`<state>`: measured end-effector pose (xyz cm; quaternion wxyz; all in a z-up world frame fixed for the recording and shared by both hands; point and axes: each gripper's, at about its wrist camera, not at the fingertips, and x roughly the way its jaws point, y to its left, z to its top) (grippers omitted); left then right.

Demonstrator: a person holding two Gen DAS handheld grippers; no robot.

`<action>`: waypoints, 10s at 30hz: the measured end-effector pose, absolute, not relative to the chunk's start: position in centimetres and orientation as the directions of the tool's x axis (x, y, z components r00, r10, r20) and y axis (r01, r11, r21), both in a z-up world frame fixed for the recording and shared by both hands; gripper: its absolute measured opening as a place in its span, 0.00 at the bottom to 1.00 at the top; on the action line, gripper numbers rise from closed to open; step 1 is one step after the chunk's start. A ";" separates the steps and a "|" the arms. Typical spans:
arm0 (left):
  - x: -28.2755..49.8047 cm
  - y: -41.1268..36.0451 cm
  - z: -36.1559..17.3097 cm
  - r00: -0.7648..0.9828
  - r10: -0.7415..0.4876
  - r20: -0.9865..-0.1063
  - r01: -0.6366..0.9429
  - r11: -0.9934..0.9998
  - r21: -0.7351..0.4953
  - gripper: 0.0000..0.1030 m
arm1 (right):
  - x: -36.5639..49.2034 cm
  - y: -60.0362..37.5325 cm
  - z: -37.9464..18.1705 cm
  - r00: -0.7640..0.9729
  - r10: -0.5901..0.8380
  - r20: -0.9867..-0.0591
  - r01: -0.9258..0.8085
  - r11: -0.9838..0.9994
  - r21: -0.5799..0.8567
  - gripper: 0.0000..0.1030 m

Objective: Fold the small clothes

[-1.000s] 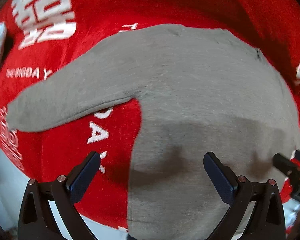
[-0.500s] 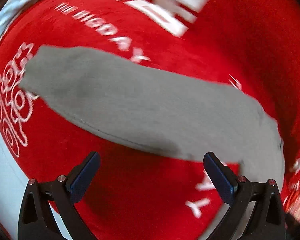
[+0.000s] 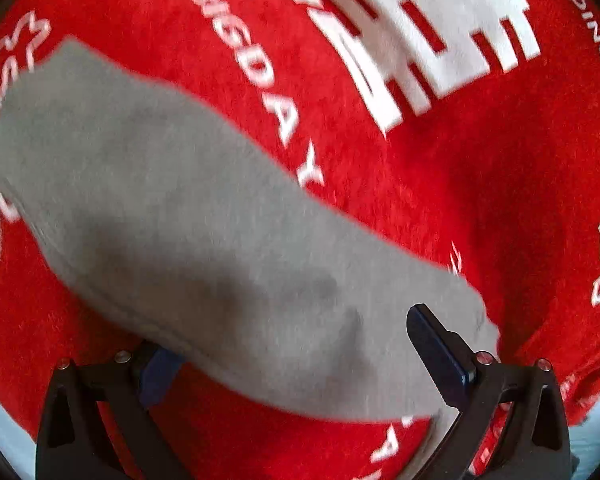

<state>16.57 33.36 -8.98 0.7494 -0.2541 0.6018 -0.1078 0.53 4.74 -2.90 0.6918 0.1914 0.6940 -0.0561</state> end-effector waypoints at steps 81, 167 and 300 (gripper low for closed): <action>9.1 8.6 -1.8 0.250 -0.054 -0.967 0.560 0.823 0.099 0.99 | -17.9 -23.9 -6.2 0.512 0.087 -0.855 0.850 0.090 0.519 0.45; -11.4 -14.2 -1.6 -0.007 -0.170 -0.985 0.806 0.582 -0.106 0.99 | -44.6 -38.8 -6.0 0.756 -0.215 -0.619 0.518 -0.383 0.765 0.08; -1.4 0.6 0.2 0.037 -0.144 -0.989 0.628 0.773 -0.089 0.80 | -21.4 -24.4 -1.2 0.223 0.112 -0.968 0.850 0.464 0.250 0.18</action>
